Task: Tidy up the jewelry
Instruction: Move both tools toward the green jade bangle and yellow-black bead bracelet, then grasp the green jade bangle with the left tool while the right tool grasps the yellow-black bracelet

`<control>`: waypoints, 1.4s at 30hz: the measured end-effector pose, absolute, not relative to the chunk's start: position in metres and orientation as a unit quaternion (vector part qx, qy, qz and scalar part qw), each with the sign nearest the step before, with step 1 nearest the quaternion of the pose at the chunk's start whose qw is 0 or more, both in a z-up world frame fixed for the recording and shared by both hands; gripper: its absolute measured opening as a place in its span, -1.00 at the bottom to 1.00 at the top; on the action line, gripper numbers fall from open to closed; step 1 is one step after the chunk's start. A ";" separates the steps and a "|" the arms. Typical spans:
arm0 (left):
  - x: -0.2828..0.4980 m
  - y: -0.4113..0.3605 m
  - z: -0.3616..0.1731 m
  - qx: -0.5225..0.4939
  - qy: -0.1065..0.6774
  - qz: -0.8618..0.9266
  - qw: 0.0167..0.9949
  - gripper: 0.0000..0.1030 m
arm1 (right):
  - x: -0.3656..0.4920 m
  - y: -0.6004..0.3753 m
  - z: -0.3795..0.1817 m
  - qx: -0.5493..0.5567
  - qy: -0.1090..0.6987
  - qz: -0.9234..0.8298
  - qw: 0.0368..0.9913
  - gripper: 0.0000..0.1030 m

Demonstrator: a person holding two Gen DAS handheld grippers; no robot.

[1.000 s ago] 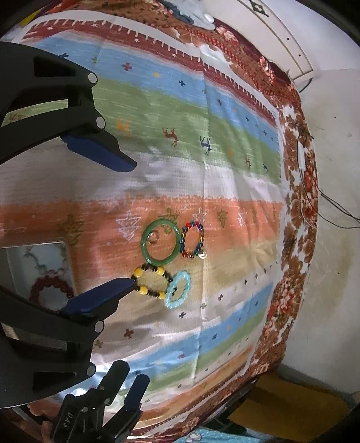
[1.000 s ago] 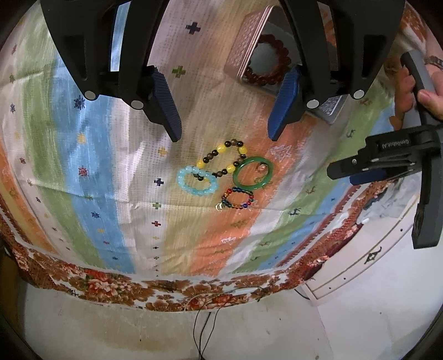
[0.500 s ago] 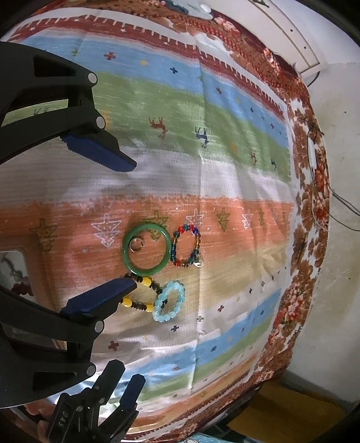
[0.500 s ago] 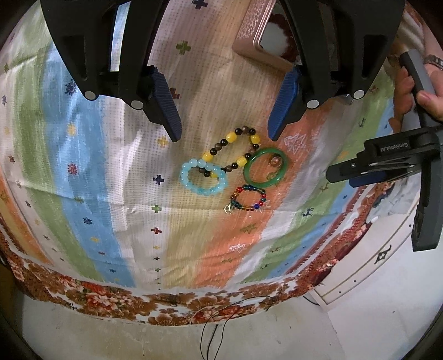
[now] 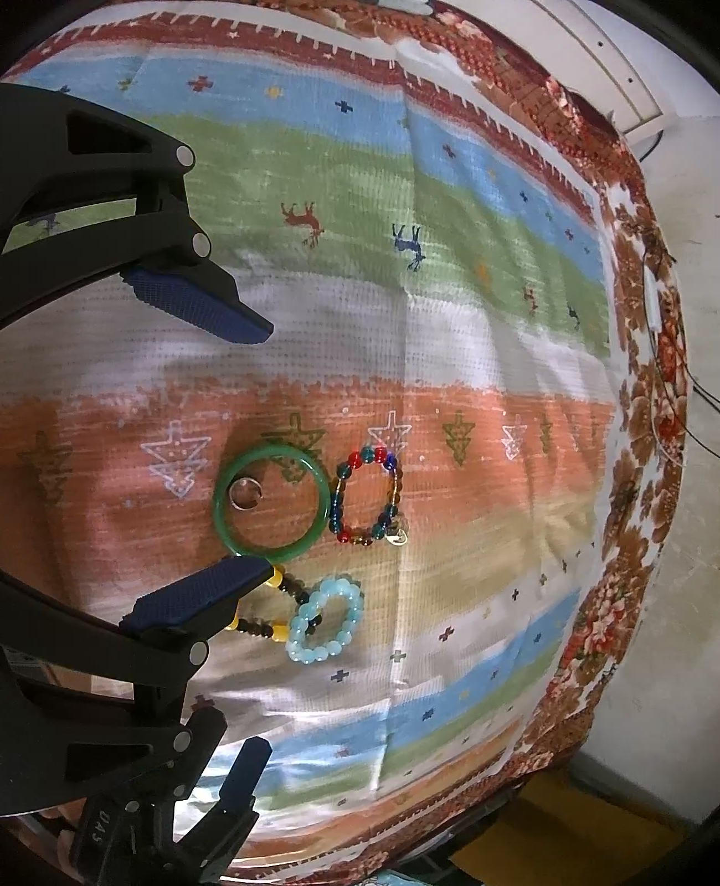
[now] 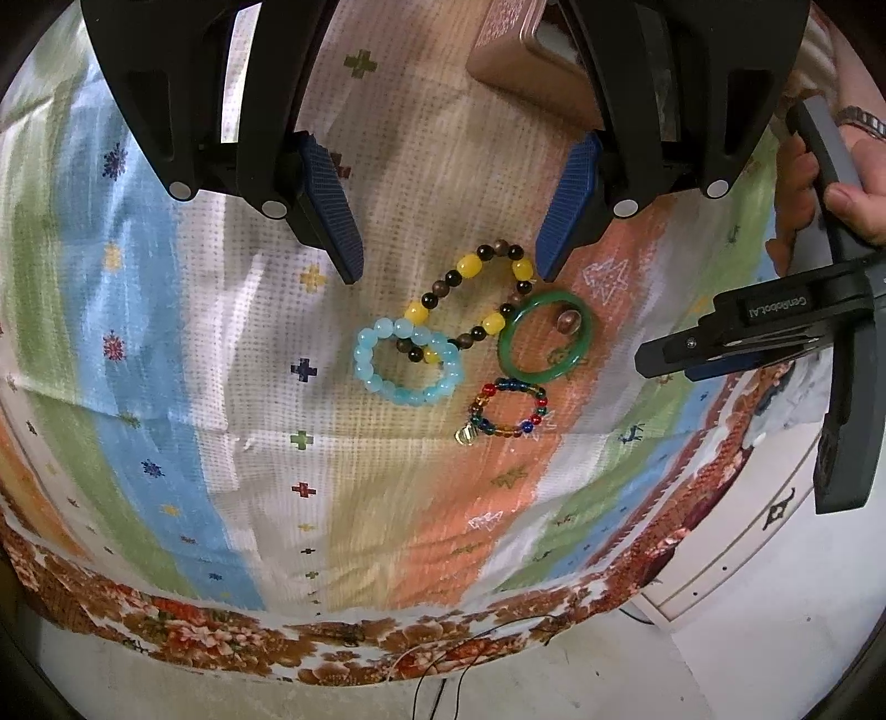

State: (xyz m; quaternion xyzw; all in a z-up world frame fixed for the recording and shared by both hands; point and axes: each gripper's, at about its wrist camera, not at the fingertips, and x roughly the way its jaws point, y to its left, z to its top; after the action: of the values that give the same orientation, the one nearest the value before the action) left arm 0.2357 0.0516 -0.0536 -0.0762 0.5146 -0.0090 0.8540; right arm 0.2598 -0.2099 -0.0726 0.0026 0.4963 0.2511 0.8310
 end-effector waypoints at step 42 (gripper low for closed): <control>0.287 0.047 -0.121 -0.015 0.577 0.006 0.816 0.27 | 0.304 -0.187 -0.128 -0.020 0.559 0.232 0.795 0.22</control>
State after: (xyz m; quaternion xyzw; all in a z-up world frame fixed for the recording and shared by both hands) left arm 0.2872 0.0474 -0.1205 -0.0150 0.5774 0.0063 0.8163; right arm 0.3038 -0.1874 -0.1279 -0.0197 0.5595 0.2322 0.7954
